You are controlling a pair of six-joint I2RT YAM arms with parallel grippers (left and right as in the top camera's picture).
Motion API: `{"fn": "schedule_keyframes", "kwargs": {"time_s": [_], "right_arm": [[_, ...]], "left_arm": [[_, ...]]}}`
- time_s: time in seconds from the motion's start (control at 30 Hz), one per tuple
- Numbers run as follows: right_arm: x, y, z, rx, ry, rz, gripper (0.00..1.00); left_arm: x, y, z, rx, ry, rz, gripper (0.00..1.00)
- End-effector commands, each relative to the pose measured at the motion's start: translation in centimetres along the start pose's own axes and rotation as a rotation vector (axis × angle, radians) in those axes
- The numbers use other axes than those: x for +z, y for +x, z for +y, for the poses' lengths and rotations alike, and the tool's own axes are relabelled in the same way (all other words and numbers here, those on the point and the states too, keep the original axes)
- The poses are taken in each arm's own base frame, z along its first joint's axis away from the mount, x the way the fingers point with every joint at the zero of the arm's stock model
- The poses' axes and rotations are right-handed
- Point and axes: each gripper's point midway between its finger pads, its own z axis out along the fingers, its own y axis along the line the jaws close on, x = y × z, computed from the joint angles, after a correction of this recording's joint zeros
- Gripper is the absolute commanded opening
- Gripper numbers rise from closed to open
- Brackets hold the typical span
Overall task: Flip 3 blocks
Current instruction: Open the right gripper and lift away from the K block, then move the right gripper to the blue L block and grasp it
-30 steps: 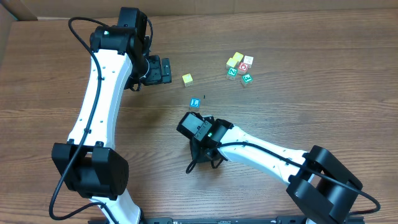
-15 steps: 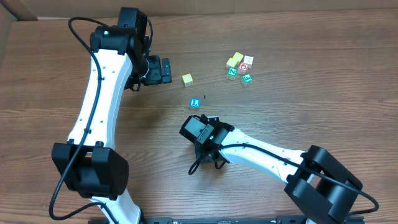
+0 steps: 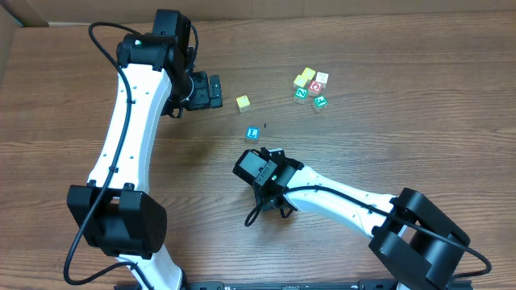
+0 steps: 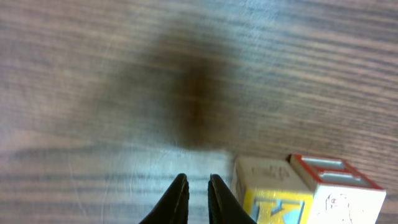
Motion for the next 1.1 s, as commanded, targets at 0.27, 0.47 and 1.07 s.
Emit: {"fn": "schedule_keyframes", "kwargs": {"time_s": [0.27, 0.47, 1.07], "right_arm": [[-5.9, -4.4, 2.5, 0.022, -0.168, -0.022, 0.29], [-8.5, -12.0, 0.2, 0.191, -0.269, -0.154, 0.66], [-0.3, -16.7, 1.5, 0.309, -0.219, -0.270, 0.75]], "left_arm": [[0.3, -0.1, -0.1, -0.010, -0.007, 0.002, 1.00], [0.3, -0.1, -0.1, -0.010, -0.007, 0.002, 1.00], [0.3, -0.1, -0.1, -0.010, -0.007, 0.002, 1.00]]}}
